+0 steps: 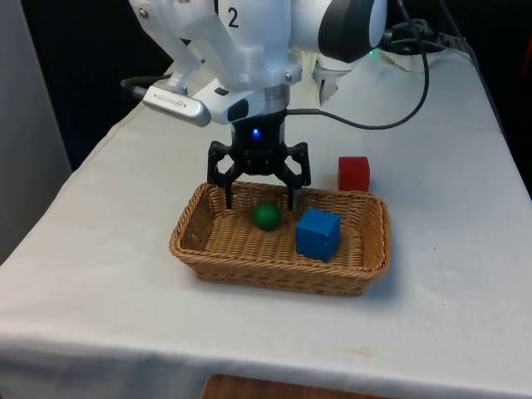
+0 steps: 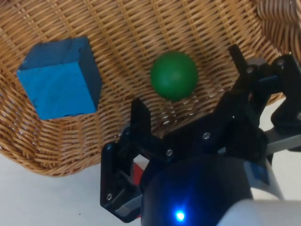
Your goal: Place all non-red objects into the basket.
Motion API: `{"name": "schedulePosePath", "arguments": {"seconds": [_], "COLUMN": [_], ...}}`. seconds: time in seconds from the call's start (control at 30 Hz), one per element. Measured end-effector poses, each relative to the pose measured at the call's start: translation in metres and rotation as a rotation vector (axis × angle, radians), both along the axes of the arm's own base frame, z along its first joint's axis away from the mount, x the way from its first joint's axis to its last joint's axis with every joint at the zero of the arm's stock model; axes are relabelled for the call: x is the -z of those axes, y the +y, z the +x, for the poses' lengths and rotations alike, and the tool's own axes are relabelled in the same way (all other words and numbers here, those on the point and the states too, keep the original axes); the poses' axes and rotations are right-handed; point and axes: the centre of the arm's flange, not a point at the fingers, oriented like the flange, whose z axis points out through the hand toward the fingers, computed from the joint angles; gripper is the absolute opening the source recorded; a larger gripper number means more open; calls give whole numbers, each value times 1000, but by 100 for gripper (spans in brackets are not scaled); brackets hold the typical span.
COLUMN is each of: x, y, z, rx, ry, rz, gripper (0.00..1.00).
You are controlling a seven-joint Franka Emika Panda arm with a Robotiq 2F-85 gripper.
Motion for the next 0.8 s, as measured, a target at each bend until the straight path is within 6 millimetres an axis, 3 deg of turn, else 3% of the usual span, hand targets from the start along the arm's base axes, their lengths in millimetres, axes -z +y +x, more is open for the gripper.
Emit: {"name": "schedulePosePath", "arguments": {"seconds": [0.23,0.43,0.8], "x": [-19,-45,-74], "y": [-3,-4,-6], "z": [-2,-15,-34], "rx": [15,33,38], "ry": [-1,-9,-13], "rz": [19,48,74], "gripper": [100,100,100]}}
